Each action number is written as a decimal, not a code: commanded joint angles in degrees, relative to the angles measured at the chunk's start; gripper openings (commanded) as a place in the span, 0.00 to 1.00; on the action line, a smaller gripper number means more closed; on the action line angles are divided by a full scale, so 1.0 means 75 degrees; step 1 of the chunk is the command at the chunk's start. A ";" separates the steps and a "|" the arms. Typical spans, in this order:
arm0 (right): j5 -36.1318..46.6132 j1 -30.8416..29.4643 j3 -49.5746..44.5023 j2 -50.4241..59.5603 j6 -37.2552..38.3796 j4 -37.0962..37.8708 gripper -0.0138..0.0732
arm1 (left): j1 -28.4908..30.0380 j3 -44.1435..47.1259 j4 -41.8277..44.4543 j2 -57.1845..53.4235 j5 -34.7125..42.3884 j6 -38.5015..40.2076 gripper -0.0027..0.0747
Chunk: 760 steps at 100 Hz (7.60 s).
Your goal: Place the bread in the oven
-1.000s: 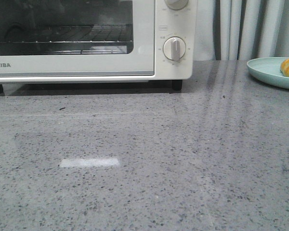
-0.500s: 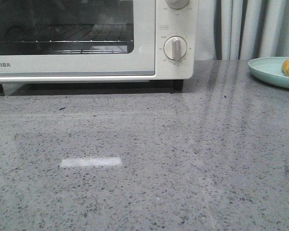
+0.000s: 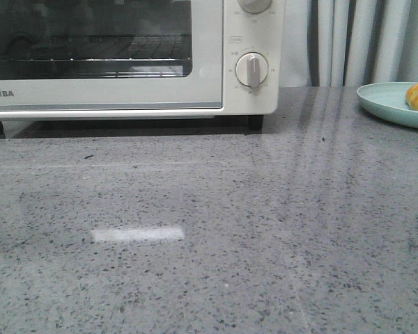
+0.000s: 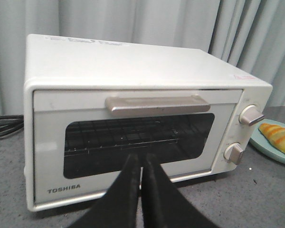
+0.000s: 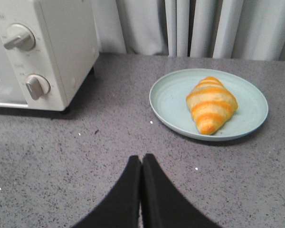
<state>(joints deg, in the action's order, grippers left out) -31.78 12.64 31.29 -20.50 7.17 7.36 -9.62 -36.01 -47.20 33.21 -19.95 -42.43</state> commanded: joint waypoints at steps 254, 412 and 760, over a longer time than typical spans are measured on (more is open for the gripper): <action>0.1385 -0.0006 0.0475 -0.0631 -0.0158 0.0059 0.10 | -0.1356 0.1126 0.0619 0.2329 -0.0203 -0.0427 0.01; 0.0474 -0.2404 0.4738 -0.8995 -0.0077 -0.0827 0.54 | -0.1356 0.0843 0.0884 -0.2676 -0.0920 -0.0408 0.01; 0.0940 0.5444 0.2817 -0.2375 -0.0632 0.1951 0.09 | -0.1356 0.0843 0.1192 -0.2676 0.0336 -0.0457 0.01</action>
<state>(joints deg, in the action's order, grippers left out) -28.56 53.46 56.17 -47.39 2.27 18.56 -20.03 -27.85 -40.17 12.40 -21.61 -45.92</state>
